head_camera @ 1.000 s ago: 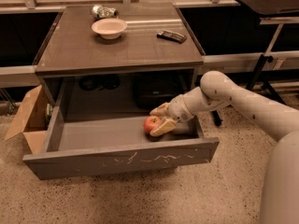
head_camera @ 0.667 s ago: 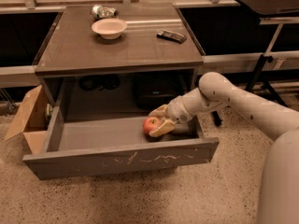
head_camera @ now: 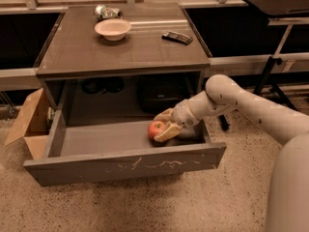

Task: Pick apple from top drawer and place on counter

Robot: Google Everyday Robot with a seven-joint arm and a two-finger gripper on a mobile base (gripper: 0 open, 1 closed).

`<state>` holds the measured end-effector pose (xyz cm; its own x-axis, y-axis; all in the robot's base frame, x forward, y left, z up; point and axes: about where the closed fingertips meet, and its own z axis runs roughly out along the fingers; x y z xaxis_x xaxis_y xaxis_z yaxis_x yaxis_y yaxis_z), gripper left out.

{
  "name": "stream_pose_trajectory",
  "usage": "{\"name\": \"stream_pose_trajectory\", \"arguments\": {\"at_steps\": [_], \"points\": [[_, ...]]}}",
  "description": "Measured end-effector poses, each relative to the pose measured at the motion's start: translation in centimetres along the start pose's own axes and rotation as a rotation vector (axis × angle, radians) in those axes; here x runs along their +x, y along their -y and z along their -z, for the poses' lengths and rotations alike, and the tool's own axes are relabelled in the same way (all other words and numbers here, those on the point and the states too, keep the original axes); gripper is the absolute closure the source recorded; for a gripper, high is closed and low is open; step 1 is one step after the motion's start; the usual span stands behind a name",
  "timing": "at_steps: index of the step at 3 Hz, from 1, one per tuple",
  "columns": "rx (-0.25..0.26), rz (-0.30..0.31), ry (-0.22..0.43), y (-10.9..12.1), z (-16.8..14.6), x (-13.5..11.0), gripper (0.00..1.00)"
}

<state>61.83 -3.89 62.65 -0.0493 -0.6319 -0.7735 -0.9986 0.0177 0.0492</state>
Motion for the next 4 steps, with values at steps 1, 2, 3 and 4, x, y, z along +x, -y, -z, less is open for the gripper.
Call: {"name": "stream_pose_trajectory", "arguments": {"at_steps": [1, 2, 3, 4], "points": [[0.006, 0.016, -0.002, -0.1, 0.5, -0.7, 1.00], [0.032, 0.088, -0.009, -0.3, 3.5, -3.9, 1.00], [0.044, 0.195, 0.025, -0.3, 6.7, -8.4, 1.00], [0.044, 0.196, 0.026, -0.3, 6.7, -8.4, 1.00]]}}
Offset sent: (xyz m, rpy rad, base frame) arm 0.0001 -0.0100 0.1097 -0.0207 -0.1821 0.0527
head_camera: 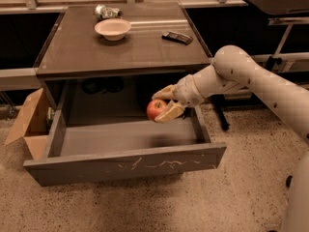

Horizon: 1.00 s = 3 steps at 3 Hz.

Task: Pick apple from top drawer and place on counter

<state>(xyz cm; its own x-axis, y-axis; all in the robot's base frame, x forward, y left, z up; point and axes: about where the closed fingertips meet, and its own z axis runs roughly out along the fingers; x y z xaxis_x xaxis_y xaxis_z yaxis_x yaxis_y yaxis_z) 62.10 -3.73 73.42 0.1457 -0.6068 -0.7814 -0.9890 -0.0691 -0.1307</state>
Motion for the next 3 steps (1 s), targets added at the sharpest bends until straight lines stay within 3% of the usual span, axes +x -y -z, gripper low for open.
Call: {"name": "stream_pose_trajectory", "arguments": {"at_steps": [1, 2, 3], "points": [[0.006, 0.032, 0.062, 1.3, 1.0, -2.5, 1.00], [0.025, 0.104, 0.120, 3.6, 2.8, -6.8, 1.00], [0.102, 0.139, 0.189, 6.6, 4.6, -10.1, 1.00]]}}
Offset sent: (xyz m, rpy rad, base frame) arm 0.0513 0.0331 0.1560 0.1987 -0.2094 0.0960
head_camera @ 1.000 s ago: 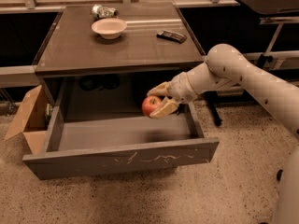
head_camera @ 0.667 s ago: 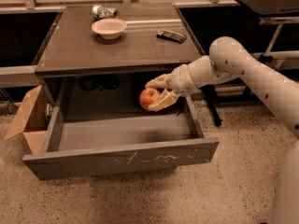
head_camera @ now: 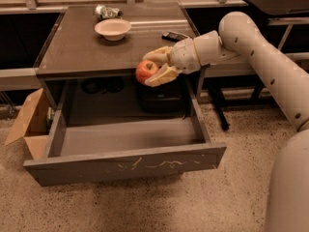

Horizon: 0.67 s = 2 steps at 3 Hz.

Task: Pick apple from top drawer and place on counter

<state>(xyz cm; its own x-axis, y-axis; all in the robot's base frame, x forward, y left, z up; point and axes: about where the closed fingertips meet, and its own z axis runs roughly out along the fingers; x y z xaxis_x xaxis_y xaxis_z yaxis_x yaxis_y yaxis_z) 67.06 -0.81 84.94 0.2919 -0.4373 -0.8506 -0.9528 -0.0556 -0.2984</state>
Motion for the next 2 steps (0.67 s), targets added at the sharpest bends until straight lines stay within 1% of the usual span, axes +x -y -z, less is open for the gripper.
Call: {"name": "stream_pose_trajectory", "arguments": {"at_steps": [1, 2], "points": [[0.000, 0.000, 0.000, 0.0, 0.0, 0.0, 1.00], [0.047, 0.018, -0.002, 2.2, 0.7, -0.9, 1.00]]}}
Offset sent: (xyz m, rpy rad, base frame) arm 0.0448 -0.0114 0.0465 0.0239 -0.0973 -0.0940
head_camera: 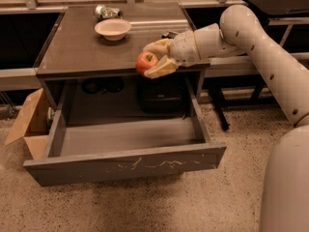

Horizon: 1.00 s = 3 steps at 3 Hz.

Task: Pick apple from top drawer and place on counter

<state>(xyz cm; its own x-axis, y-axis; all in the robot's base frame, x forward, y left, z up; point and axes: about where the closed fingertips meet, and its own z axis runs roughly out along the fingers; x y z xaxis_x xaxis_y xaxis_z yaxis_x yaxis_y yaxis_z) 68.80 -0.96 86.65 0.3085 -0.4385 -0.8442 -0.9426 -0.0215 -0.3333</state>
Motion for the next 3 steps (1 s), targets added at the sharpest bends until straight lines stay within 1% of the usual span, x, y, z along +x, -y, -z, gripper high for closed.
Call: {"name": "stream_pose_trajectory", "arguments": {"at_steps": [1, 2, 3], "points": [[0.043, -0.001, -0.008, 3.3, 0.2, -0.5, 1.00], [0.121, -0.038, -0.030, 7.5, 0.6, -0.3, 1.00], [0.179, -0.085, -0.036, 10.4, 0.9, 0.3, 1.00]]}}
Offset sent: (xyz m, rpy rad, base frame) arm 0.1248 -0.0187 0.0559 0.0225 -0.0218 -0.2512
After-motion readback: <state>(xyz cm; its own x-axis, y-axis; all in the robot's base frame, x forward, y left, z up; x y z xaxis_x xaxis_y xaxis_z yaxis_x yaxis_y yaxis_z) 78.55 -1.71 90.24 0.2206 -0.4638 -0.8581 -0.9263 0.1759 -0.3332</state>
